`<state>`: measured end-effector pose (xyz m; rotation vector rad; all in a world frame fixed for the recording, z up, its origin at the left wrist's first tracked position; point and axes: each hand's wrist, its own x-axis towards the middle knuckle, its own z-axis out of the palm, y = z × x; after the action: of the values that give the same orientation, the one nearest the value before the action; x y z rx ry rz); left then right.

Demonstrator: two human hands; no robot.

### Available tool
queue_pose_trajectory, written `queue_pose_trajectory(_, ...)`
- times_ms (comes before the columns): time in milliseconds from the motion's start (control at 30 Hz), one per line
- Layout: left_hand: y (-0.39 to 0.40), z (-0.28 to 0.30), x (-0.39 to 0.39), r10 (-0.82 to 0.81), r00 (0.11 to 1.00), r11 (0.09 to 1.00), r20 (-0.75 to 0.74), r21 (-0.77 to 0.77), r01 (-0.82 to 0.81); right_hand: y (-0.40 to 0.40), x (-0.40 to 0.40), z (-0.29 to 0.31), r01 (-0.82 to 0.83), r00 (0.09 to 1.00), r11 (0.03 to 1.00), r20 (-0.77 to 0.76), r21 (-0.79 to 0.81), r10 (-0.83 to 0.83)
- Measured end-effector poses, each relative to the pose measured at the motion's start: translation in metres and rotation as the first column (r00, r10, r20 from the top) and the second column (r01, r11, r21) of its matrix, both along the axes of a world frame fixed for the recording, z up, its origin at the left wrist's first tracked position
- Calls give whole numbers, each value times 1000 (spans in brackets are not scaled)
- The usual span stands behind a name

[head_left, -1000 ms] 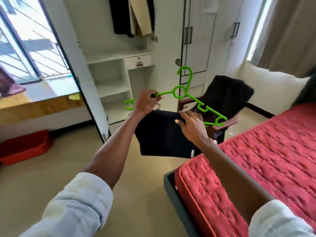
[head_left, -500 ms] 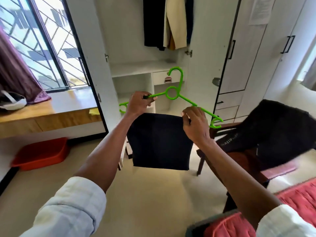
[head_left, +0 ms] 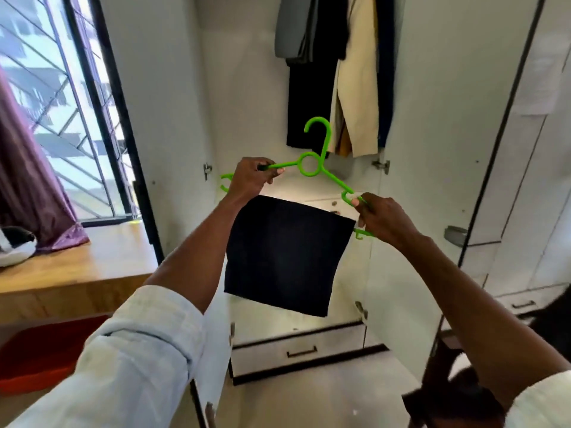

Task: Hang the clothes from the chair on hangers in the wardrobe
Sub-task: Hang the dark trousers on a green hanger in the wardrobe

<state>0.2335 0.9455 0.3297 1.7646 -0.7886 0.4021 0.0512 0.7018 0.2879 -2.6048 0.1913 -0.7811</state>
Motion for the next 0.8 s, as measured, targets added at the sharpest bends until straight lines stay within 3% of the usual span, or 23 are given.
queue_pose_trajectory(200,-30,49,142,59,991,992,117,105,-71,-3,133,57,128,975,984,200,-125,-101)
queue_pose_trajectory(367,-59,102,238,168,951,985,259,2,-174,-3,246,138,239,944,965,256,-104,-206)
queue_pose_trajectory(500,-90,142,290,113,954,990,277,-109,-86,-16,332,216,296,895,952,369,-74,-249)
queue_pose_trajectory(600,-115,162,330,-10,957,999,290,-33,20,-24,381,273,354,853,930,443,-99,-277)
queue_pose_trajectory(700,-146,188,370,71,920,982,386,134,-133,-34,425,324,364,821,924,510,-119,-258)
queue_pose_trajectory(800,-179,216,416,172,870,934,463,203,-293,-50,472,373,335,789,939,568,-78,-235)
